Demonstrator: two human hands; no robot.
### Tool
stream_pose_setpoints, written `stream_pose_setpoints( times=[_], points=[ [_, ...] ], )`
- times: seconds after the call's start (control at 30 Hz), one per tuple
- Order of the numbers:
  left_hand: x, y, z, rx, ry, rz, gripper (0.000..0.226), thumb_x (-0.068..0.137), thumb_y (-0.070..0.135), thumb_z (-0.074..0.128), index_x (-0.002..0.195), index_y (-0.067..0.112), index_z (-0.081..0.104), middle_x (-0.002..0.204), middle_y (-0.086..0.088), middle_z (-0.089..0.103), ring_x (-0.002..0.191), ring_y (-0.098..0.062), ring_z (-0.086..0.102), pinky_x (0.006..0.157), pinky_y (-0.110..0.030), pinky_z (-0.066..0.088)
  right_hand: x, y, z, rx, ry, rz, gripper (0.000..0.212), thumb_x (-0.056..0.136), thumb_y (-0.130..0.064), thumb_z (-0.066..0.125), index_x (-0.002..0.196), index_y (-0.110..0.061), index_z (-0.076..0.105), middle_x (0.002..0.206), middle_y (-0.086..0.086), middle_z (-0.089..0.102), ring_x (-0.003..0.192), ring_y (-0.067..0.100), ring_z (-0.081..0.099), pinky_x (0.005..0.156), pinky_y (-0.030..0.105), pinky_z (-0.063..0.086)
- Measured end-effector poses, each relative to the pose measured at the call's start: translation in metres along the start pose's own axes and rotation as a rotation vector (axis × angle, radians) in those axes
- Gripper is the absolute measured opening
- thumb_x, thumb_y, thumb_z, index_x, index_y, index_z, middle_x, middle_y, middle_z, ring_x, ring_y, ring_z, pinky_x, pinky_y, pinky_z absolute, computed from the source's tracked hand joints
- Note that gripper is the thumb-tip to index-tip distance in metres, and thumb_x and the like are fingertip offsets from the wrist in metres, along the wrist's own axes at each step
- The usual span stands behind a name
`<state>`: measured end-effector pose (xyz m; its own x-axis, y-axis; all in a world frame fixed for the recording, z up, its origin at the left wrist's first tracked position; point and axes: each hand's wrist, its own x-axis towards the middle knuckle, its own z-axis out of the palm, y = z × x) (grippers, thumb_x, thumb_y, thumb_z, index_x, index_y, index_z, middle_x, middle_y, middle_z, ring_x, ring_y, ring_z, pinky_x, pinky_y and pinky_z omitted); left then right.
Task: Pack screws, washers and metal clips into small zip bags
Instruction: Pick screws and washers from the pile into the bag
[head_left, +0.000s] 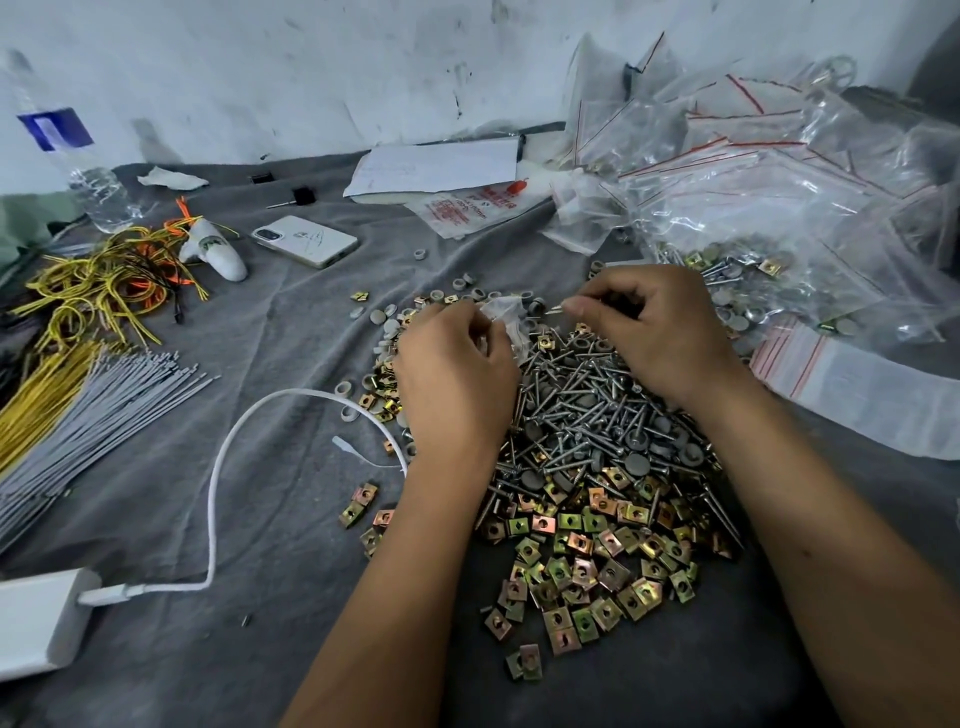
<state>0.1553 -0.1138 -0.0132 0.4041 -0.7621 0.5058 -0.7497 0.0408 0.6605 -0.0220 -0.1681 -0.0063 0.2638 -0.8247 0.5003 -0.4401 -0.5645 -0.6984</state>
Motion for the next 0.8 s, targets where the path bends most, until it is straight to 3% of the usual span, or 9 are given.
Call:
stream_pose_setpoints(
  times=[0.2,0.33,0.4,0.53,0.57,0.63,0.73,0.8],
  points=[
    [-0.004,0.004,0.000,0.010,-0.015,0.048,0.010,0.090,0.015,0.068,0.086,0.011,0.077,0.088,-0.001,0.067,0.077,-0.017,0.059,0.066,-0.025,0.040,-0.003,-0.009,0.004,0.046,-0.047,-0.065,0.011,0.096,-0.015,0.070,0.104,-0.010,0.076,0.092,-0.008,0.072,0.086,0.002,0.067,0.075,0.013,0.048],
    [-0.003,0.004,0.000,-0.008,-0.014,0.078,0.011,0.090,0.013,0.069,0.091,0.009,0.079,0.090,-0.004,0.069,0.078,-0.017,0.060,0.068,-0.024,0.039,-0.003,-0.014,0.008,-0.010,-0.057,-0.190,0.010,0.093,-0.013,0.074,0.101,-0.008,0.078,0.091,-0.003,0.072,0.086,0.006,0.067,0.075,0.022,0.051],
    [-0.003,0.005,0.001,-0.026,-0.011,0.103,0.009,0.089,0.011,0.071,0.091,0.008,0.079,0.089,-0.005,0.069,0.077,-0.017,0.059,0.068,-0.022,0.039,-0.004,-0.016,0.012,0.048,-0.064,-0.185,0.010,0.096,-0.014,0.071,0.103,-0.008,0.076,0.090,-0.003,0.071,0.081,0.008,0.068,0.071,0.023,0.053],
    [-0.003,0.004,0.003,-0.055,-0.001,0.125,0.006,0.085,0.005,0.072,0.083,0.007,0.077,0.079,-0.005,0.065,0.070,-0.014,0.052,0.064,-0.013,0.036,-0.008,-0.017,0.019,0.161,-0.094,-0.165,0.008,0.104,-0.017,0.057,0.101,-0.013,0.064,0.069,-0.002,0.067,0.051,0.004,0.062,0.054,0.008,0.041],
    [-0.003,0.003,0.004,-0.078,0.004,0.119,0.007,0.085,0.004,0.072,0.084,0.007,0.078,0.080,-0.005,0.067,0.070,-0.015,0.055,0.065,-0.013,0.039,-0.007,-0.016,0.019,0.143,-0.101,-0.172,0.009,0.105,-0.017,0.056,0.101,-0.012,0.062,0.071,-0.002,0.069,0.050,0.006,0.062,0.052,0.010,0.041],
    [-0.002,0.001,0.003,-0.156,0.024,0.091,0.009,0.087,0.006,0.073,0.091,0.009,0.081,0.084,-0.004,0.072,0.074,-0.015,0.063,0.072,-0.028,0.053,-0.005,-0.013,0.017,0.076,-0.111,-0.197,0.010,0.105,-0.019,0.055,0.102,-0.012,0.061,0.080,-0.004,0.072,0.056,0.007,0.066,0.055,0.015,0.045],
    [0.000,-0.001,0.001,-0.227,0.086,0.031,0.008,0.088,0.011,0.075,0.092,0.012,0.082,0.082,0.000,0.075,0.075,-0.016,0.068,0.075,-0.040,0.058,-0.005,-0.009,0.016,0.031,-0.117,-0.183,0.010,0.104,-0.020,0.057,0.101,-0.013,0.063,0.078,-0.007,0.073,0.056,0.008,0.067,0.056,0.023,0.051],
    [0.001,-0.002,0.001,-0.241,0.120,0.003,0.007,0.088,0.014,0.076,0.092,0.014,0.082,0.082,0.002,0.075,0.074,-0.014,0.069,0.074,-0.040,0.058,-0.004,-0.007,0.017,0.009,-0.116,-0.172,0.008,0.101,-0.017,0.062,0.098,-0.013,0.068,0.072,-0.020,0.071,0.056,0.003,0.066,0.056,0.013,0.047]
  ],
)
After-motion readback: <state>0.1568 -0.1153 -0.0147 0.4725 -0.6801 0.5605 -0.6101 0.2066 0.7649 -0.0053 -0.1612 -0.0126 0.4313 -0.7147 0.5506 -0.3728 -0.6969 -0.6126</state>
